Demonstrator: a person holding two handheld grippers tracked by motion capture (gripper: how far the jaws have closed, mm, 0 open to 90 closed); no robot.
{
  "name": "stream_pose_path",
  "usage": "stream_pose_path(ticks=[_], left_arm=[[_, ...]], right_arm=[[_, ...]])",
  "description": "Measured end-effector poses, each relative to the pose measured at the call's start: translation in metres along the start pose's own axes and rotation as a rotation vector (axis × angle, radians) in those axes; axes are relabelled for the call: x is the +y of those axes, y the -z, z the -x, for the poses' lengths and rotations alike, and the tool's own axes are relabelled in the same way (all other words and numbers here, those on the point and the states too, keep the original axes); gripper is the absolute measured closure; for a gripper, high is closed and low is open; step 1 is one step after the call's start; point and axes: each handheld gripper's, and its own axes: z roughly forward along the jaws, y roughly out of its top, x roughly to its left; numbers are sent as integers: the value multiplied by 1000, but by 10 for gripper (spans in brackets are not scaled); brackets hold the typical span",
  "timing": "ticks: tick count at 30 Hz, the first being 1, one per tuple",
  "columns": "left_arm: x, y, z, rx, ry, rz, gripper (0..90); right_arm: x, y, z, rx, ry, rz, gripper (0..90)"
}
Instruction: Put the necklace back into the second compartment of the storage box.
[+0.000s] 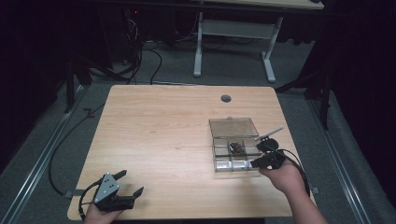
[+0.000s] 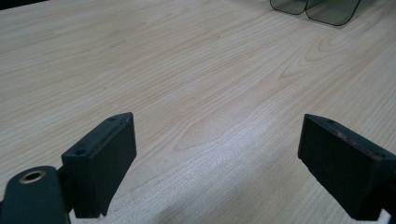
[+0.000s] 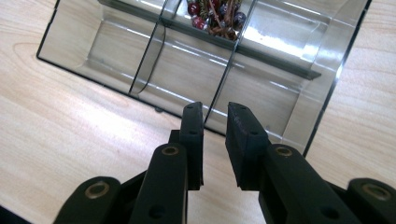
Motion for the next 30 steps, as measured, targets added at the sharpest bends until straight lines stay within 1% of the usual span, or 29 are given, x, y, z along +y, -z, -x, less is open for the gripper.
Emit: stream_pose_path(ticks=[5,6,9,10,13,17,20,22,24,26,27,28,29,30], left_arm=[[0,0,0,0,0,1,120],[0,0,0,-1,0,1,120],[0,0,0,-1,0,2,120],[0,0,0,-1,1,2,120],[0,0,0,-2,0,-2,120],[0,0,0,-1,0,-1,120],[0,0,0,-1,-2,0,120],[0,0,0,-1,-1,0,120],[0,0,1,0,-1,0,120],[0,0,1,0,-2,2,120],[-1,0,1,1,-1,4,120],[0,0,0,0,-1,4,120],[0,0,0,-1,1,4,120],[-1,0,0,-2,4,9,120]], right_arm=[[-7,6,-4,0,5,9,772],[-9,6,-4,4,11,13,771],[-14,5,-8,8,7,15,773],[-15,5,-8,9,14,15,774],[-22,-2,-12,20,13,15,773],[-27,-6,-14,20,16,18,772],[-32,-10,-16,22,15,40,766],[-38,-13,-18,20,16,68,752],[-40,-13,-19,23,14,76,747],[-45,-16,-21,15,27,108,743],[-50,-17,-24,8,22,142,740],[-50,-17,-24,8,22,142,740],[-56,-19,-26,4,24,181,738],[-56,-19,-26,4,24,181,738]])
